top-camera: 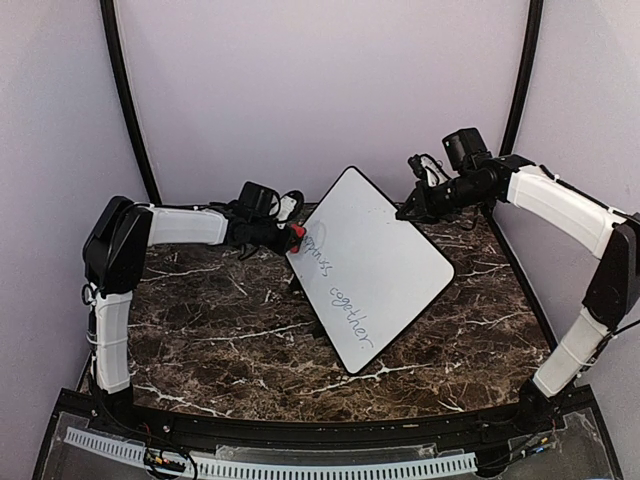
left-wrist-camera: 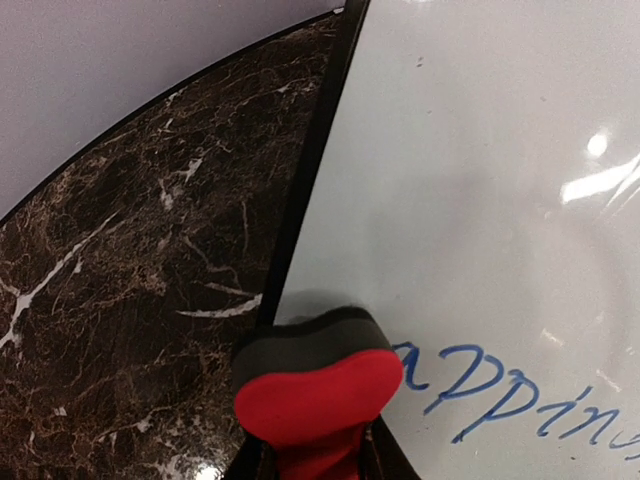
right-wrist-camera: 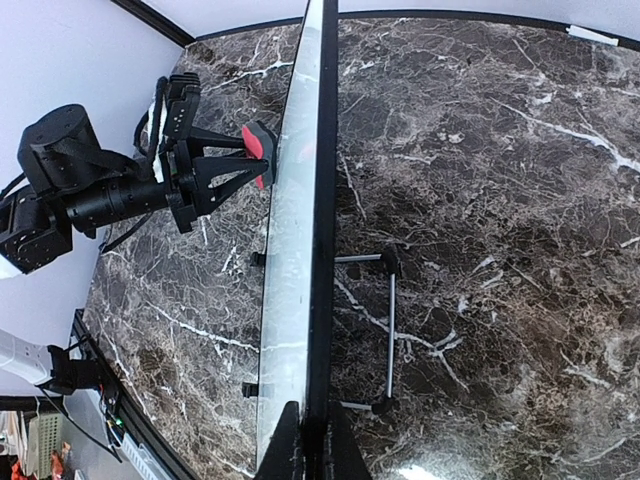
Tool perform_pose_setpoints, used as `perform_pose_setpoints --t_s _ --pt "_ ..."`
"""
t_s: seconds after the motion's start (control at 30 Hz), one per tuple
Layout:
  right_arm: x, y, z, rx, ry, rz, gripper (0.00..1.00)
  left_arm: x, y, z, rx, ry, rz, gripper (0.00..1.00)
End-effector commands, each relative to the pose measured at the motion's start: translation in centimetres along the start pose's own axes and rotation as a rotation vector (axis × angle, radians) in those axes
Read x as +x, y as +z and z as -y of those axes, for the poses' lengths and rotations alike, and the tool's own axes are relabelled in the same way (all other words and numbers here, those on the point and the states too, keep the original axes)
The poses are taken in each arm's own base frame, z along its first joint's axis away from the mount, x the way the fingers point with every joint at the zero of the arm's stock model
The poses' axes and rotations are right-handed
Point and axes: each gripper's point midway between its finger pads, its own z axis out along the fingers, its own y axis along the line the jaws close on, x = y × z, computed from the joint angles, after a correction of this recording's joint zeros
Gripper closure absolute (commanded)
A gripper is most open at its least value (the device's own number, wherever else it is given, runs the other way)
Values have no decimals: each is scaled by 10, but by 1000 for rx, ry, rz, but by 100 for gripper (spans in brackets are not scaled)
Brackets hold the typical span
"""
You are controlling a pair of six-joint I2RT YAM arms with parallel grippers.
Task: Erase the whiteboard
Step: Erase the center of the whiteboard.
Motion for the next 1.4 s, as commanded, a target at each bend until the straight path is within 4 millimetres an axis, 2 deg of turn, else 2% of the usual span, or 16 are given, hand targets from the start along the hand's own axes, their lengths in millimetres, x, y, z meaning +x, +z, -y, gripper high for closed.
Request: perform_pose_setpoints --t_s 0.0,0.2,0.37,0.5,0.8,0.9,1.0,1.17,1.27,1.3,1.37 --pt "17 5 -32 -128 -147 -47 100 38 9 -27 -66 18 -138 100" --pt "19 7 -30 -125 -145 -54 100 31 13 -18 -27 25 -118 100" --pt "19 9 -28 -121 -144 -55 100 21 10 12 44 59 -91 100" --pt "20 9 -28 -121 -145 -56 100 16 7 28 62 79 -61 100" --pt "20 9 -28 -119 -145 -57 100 6 9 29 50 110 -67 100" --pt "20 9 -29 -119 -147 -57 100 0 5 41 93 111 -56 100" --pt "20 8 -29 -117 -147 -55 100 -5 1 61 126 140 -41 100" --pt "21 7 -28 -115 -147 -54 100 -3 0 81 152 161 -46 100" --pt "21 7 -28 -111 -148 -53 100 0 1 78 121 168 -51 100" --pt "21 7 -28 -113 -147 -55 100 0 2 72 96 169 -51 100" --pt "21 7 -28 -112 -146 -54 100 0 4 46 10 157 -60 100"
